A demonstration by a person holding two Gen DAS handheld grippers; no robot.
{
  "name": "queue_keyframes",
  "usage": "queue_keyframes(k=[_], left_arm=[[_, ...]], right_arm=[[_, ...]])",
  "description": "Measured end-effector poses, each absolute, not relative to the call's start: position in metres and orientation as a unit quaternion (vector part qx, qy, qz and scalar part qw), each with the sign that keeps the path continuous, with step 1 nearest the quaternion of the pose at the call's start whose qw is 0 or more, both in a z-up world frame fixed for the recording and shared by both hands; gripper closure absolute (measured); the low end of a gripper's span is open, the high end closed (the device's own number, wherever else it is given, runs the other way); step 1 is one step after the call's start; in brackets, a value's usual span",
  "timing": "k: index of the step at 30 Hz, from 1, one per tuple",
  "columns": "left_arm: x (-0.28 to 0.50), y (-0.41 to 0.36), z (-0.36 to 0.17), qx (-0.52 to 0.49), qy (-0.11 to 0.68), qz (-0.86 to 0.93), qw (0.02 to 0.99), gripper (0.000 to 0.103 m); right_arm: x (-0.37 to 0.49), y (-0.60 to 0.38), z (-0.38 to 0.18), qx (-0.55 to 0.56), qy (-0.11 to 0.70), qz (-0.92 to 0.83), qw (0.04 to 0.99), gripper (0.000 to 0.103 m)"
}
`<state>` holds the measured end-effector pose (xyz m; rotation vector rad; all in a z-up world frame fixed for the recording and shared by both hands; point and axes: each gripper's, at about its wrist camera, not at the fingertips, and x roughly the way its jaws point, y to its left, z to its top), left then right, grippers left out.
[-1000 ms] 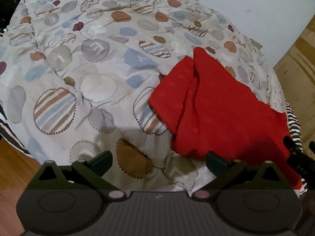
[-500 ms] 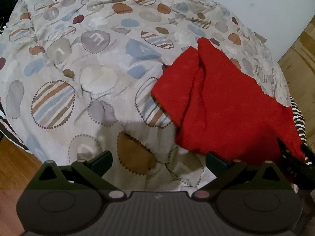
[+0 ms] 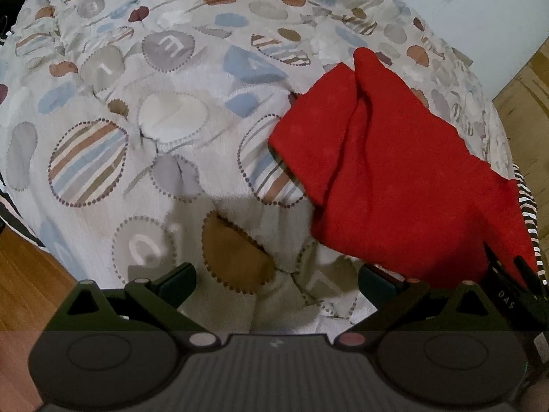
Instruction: Fold small clothes
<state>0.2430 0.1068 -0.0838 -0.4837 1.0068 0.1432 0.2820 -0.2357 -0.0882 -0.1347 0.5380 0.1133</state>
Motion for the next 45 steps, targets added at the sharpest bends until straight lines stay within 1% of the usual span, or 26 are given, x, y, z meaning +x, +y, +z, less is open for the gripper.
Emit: queue_keyframes(k=[14, 18, 23, 27, 31, 36, 39, 45], left_arm=[[0.246, 0.102, -0.081, -0.219, 0.478, 0.070, 0.848, 0.001], [0.241, 0.099, -0.067, -0.198, 0.439, 0.082, 0.872, 0.001], [0.241, 0.099, -0.047, -0.173, 0.364, 0.067, 0.913, 0.000], [0.264, 0.096, -0.043, -0.138, 0.349, 0.053, 0.925, 0.000], [0.290, 0.097, -0.048, -0.126, 0.338, 0.007, 0.932, 0.000], [0.318, 0.097, -0.070, -0.104, 0.351, -0.016, 0.930, 0.001], [0.331, 0.100, -0.084, -0.104, 0.373, -0.019, 0.922, 0.001], [0.337, 0.112, -0.103, -0.142, 0.394, -0.031, 0.908, 0.000]], right_arm=[[0.282, -0.236, -0.090, -0.062, 0.265, 0.057, 0.961, 0.000], [0.281, -0.237, -0.090, -0.062, 0.263, 0.056, 0.961, 0.000], [0.280, -0.237, -0.091, -0.061, 0.260, 0.056, 0.962, 0.000], [0.280, -0.238, -0.090, -0.060, 0.260, 0.056, 0.962, 0.000], [0.281, -0.237, -0.090, -0.057, 0.263, 0.057, 0.961, 0.000], [0.282, -0.237, -0.090, -0.053, 0.267, 0.059, 0.960, 0.000], [0.282, -0.237, -0.089, -0.054, 0.268, 0.059, 0.960, 0.000], [0.283, -0.239, -0.091, -0.050, 0.267, 0.062, 0.960, 0.000]])
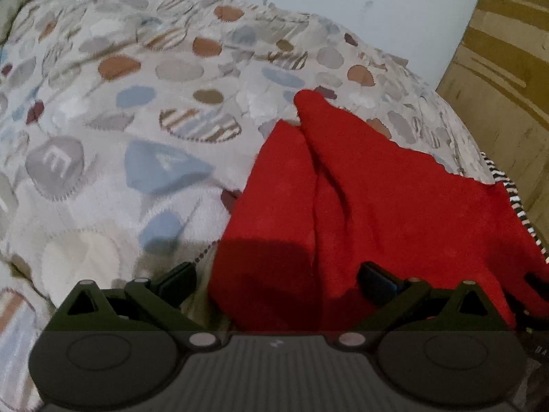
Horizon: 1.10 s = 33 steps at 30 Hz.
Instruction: Fold small clothes
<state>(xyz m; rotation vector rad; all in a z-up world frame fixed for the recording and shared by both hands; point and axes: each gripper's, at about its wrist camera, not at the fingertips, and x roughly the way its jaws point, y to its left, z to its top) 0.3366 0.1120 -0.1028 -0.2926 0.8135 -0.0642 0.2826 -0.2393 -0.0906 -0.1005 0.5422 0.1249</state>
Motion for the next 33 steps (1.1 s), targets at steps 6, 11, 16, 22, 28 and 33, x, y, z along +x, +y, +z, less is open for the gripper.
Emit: queue_keyframes(k=[6, 11, 16, 22, 28, 33], left_arm=[[0.331, 0.125, -0.108, -0.178, 0.380, -0.047, 0.907, 0.003], [0.321, 0.140, -0.113, -0.211, 0.354, -0.084, 0.907, 0.014], [0.318, 0.143, -0.114, -0.203, 0.343, -0.107, 0.911, 0.022], [0.322, 0.142, -0.114, -0.207, 0.344, -0.102, 0.910, 0.022], [0.322, 0.153, -0.120, -0.246, 0.341, -0.108, 0.901, 0.020], [0.318, 0.156, -0.124, -0.264, 0.332, -0.111, 0.899, 0.021]], right_arm=[[0.281, -0.238, -0.091, -0.047, 0.265, 0.062, 0.961, 0.000], [0.280, -0.237, -0.092, -0.046, 0.263, 0.062, 0.962, 0.000], [0.280, -0.239, -0.092, -0.046, 0.263, 0.063, 0.962, 0.000], [0.279, -0.238, -0.092, -0.046, 0.263, 0.063, 0.962, 0.000], [0.280, -0.238, -0.091, -0.045, 0.262, 0.063, 0.962, 0.000], [0.280, -0.239, -0.090, -0.044, 0.260, 0.062, 0.963, 0.000]])
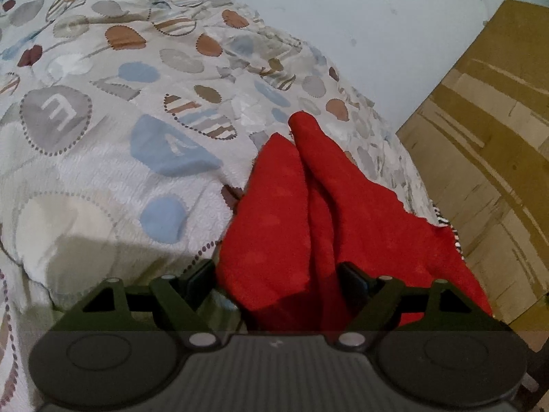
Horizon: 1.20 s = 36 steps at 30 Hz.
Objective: Fold small clothes
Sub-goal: 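Grasp one end of the folded sweater with the left tool and lift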
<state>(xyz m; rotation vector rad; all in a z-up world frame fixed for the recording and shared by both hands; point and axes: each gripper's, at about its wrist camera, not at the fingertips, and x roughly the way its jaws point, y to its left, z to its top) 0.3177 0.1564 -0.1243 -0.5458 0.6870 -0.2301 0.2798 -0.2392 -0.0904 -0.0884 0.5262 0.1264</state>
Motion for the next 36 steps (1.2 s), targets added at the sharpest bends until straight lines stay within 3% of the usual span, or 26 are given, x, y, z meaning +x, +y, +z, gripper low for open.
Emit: queue_keyframes(k=[10, 14, 17, 18, 20, 25, 29, 36], left_arm=[[0.309, 0.153, -0.125, -0.244, 0.303, -0.122, 0.913, 0.026], [0.315, 0.145, -0.120, -0.222, 0.313, -0.097, 0.918, 0.044], [0.310, 0.129, -0.109, -0.180, 0.304, -0.110, 0.929, 0.081], [0.307, 0.124, -0.105, -0.168, 0.300, -0.107, 0.933, 0.084], [0.304, 0.121, -0.101, -0.174, 0.288, -0.099, 0.936, 0.087], [0.300, 0.146, -0.108, -0.331, 0.270, -0.094, 0.899, 0.090], [0.294, 0.151, -0.110, -0.380, 0.264, -0.082, 0.883, 0.091], [0.303, 0.104, -0.049, -0.280, 0.237, -0.132, 0.921, 0.092]], right_arm=[[0.278, -0.242, -0.091, -0.039, 0.253, 0.064, 0.964, 0.000], [0.278, -0.241, -0.092, -0.038, 0.251, 0.063, 0.965, 0.000], [0.278, -0.241, -0.092, -0.038, 0.252, 0.063, 0.965, 0.000], [0.278, -0.241, -0.092, -0.038, 0.251, 0.063, 0.965, 0.000], [0.278, -0.241, -0.092, -0.038, 0.251, 0.064, 0.965, 0.000], [0.278, -0.245, -0.090, -0.024, 0.250, 0.070, 0.965, 0.000], [0.282, -0.248, -0.086, -0.017, 0.259, 0.076, 0.963, 0.000], [0.286, -0.255, -0.077, 0.000, 0.279, 0.087, 0.956, 0.000]])
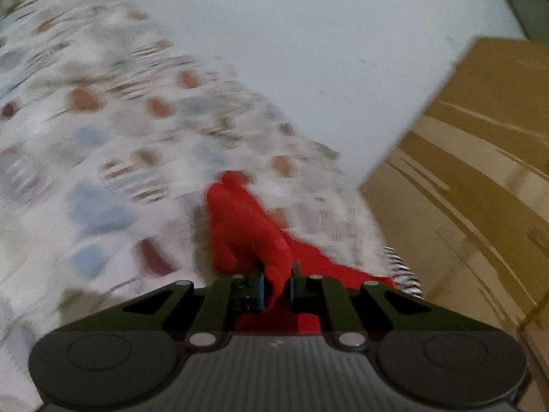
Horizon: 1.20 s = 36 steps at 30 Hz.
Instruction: Fold small clothes
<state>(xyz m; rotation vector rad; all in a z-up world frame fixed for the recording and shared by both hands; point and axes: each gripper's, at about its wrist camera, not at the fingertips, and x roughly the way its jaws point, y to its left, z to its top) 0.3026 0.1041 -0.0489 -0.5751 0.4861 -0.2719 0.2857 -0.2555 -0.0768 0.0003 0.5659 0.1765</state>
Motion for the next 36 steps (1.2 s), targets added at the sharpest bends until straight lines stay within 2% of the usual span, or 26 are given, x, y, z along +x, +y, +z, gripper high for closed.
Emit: queue_keyframes(k=[4, 9, 12, 17, 20, 25, 26, 27, 28, 29, 30, 33, 36], left_arm=[[0.320, 0.054, -0.005, -0.228, 0.218, -0.185, 0.931, 0.092], [0.339, -0.024, 0.024, -0.162, 0.225, -0.251, 0.927, 0.093], [0.345, -0.073, 0.018, -0.125, 0.258, -0.289, 0.914, 0.093], [0.343, -0.127, -0.024, -0.071, 0.336, -0.328, 0.880, 0.093], [0.331, -0.137, -0.041, -0.026, 0.329, -0.324, 0.887, 0.092], [0.316, -0.141, -0.037, 0.015, 0.300, -0.310, 0.902, 0.088], [0.315, -0.141, -0.034, 0.016, 0.297, -0.310, 0.903, 0.079], [0.314, -0.142, -0.031, 0.016, 0.294, -0.316, 0.902, 0.061], [0.313, -0.142, -0.025, 0.015, 0.291, -0.327, 0.899, 0.049], [0.308, -0.141, -0.019, 0.013, 0.284, -0.335, 0.898, 0.029], [0.304, -0.141, -0.015, 0.017, 0.275, -0.336, 0.901, 0.018], [0.291, -0.140, -0.004, 0.040, 0.249, -0.324, 0.912, 0.012], [0.277, -0.124, 0.006, 0.017, 0.224, -0.318, 0.921, 0.004]], right_arm=[[0.278, -0.266, -0.063, 0.014, 0.274, 0.078, 0.958, 0.000], [0.250, -0.294, -0.044, -0.001, 0.245, 0.041, 0.969, 0.000], [0.232, -0.316, -0.038, -0.019, 0.235, 0.000, 0.972, 0.000], [0.207, -0.351, -0.044, -0.045, 0.248, -0.063, 0.966, 0.000], [0.199, -0.368, -0.055, -0.046, 0.270, -0.085, 0.958, 0.001], [0.192, -0.379, -0.069, -0.039, 0.288, -0.095, 0.952, 0.001], [0.191, -0.380, -0.071, -0.036, 0.290, -0.095, 0.952, 0.001], [0.190, -0.380, -0.072, -0.032, 0.291, -0.095, 0.951, 0.001], [0.189, -0.379, -0.073, -0.028, 0.291, -0.096, 0.951, 0.001], [0.190, -0.379, -0.074, -0.022, 0.291, -0.096, 0.951, 0.001], [0.189, -0.377, -0.074, -0.018, 0.292, -0.096, 0.951, 0.001], [0.190, -0.376, -0.074, -0.006, 0.295, -0.093, 0.951, 0.001], [0.193, -0.374, -0.073, -0.003, 0.295, -0.090, 0.951, 0.001]])
